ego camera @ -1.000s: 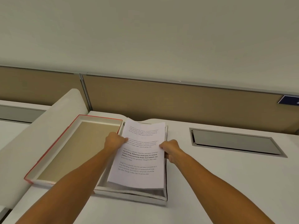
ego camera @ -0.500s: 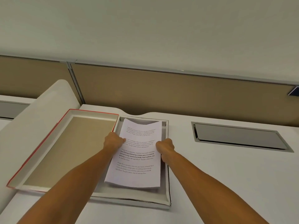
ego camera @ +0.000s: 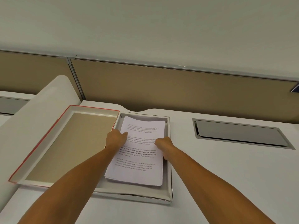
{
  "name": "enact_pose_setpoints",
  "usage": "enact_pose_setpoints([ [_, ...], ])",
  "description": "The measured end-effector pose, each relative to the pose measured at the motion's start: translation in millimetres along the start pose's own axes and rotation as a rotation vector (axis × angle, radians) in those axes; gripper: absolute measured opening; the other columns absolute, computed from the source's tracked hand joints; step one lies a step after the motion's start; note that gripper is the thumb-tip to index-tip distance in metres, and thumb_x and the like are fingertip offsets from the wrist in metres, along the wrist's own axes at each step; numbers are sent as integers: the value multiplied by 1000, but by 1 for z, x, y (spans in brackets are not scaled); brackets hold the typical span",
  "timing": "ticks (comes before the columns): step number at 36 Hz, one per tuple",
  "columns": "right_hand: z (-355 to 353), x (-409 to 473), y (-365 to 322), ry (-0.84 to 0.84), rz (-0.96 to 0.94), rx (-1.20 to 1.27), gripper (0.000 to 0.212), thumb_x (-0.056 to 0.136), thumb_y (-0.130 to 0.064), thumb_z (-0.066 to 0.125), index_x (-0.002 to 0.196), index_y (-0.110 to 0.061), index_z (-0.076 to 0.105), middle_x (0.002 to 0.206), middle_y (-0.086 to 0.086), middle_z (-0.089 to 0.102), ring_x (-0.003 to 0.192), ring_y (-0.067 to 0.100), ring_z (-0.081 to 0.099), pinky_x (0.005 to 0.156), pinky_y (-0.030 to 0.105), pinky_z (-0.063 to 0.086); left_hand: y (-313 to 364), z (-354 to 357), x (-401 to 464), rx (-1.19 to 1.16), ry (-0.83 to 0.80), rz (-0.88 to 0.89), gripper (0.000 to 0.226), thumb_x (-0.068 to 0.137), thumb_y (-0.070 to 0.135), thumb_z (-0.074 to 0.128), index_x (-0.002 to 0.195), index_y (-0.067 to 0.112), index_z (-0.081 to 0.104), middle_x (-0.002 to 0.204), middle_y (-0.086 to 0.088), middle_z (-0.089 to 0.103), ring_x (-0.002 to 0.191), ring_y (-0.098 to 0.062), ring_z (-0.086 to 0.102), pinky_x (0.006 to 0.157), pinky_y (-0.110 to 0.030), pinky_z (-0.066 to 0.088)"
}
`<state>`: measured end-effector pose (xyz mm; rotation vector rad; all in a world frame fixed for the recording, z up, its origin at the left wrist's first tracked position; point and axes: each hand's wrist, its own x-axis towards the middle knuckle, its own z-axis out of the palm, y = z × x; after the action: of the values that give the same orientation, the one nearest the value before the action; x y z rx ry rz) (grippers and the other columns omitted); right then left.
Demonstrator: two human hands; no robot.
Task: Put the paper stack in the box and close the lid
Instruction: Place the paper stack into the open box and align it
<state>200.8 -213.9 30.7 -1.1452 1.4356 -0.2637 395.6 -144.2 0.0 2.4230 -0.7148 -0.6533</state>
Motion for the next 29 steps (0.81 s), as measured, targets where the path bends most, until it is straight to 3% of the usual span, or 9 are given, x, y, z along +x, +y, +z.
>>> enact_pose_setpoints([
  [4,2,-8,1,-31,-40,-14,33,93,-1,47,124,-3,59,118,14,66,107,30,64,91,39,55,2,0,-5,-4,9,10,31,93,36,61,98,6,58,81,-3,60,62,-17,57,62,-31,49],
  [6,3,-12,2,-34,-44,-43,30,93,-2,47,122,-5,56,110,11,63,101,27,62,90,38,54,2,0,-8,13,-1,27,27,93,33,61,90,7,56,77,-4,60,63,-18,57,62,-32,50],
  [11,5,-15,5,-30,-73,-116,14,96,-7,46,108,-13,49,89,1,57,81,17,56,75,30,49,-3,-2,-19,61,-38,42,22,92,27,60,84,7,54,65,-1,54,54,-12,52,46,-23,40],
  [14,8,-15,4,-12,-70,-133,10,97,-10,47,107,-12,50,84,0,56,82,18,57,77,31,51,-5,-3,-25,62,-39,39,25,92,25,60,75,10,51,64,-1,54,53,-12,51,43,-22,37],
  [17,11,-15,3,7,-64,-149,18,97,-12,48,114,-8,54,90,4,60,80,18,59,77,32,53,-6,-2,-30,50,-49,34,29,91,25,60,68,13,47,63,0,53,52,-12,51,43,-22,38],
  [20,12,-17,3,9,-74,-174,27,96,-9,47,121,-4,55,87,2,57,75,15,56,66,26,50,-4,0,-33,27,-59,41,32,91,26,60,64,16,45,63,1,55,53,-12,52,45,-21,41],
  [25,11,-23,3,-18,-75,-159,48,95,-6,47,143,0,40,117,9,62,91,18,61,68,26,51,-4,0,-38,12,-56,27,33,91,26,61,63,16,46,63,2,55,53,-12,53,47,-22,43],
  [29,15,-32,8,-8,-67,-180,75,95,-9,50,157,-4,8,147,14,46,126,26,54,96,32,51,-5,-1,-41,-10,-50,17,31,90,25,60,64,16,46,63,2,55,53,-12,53,46,-22,43],
])
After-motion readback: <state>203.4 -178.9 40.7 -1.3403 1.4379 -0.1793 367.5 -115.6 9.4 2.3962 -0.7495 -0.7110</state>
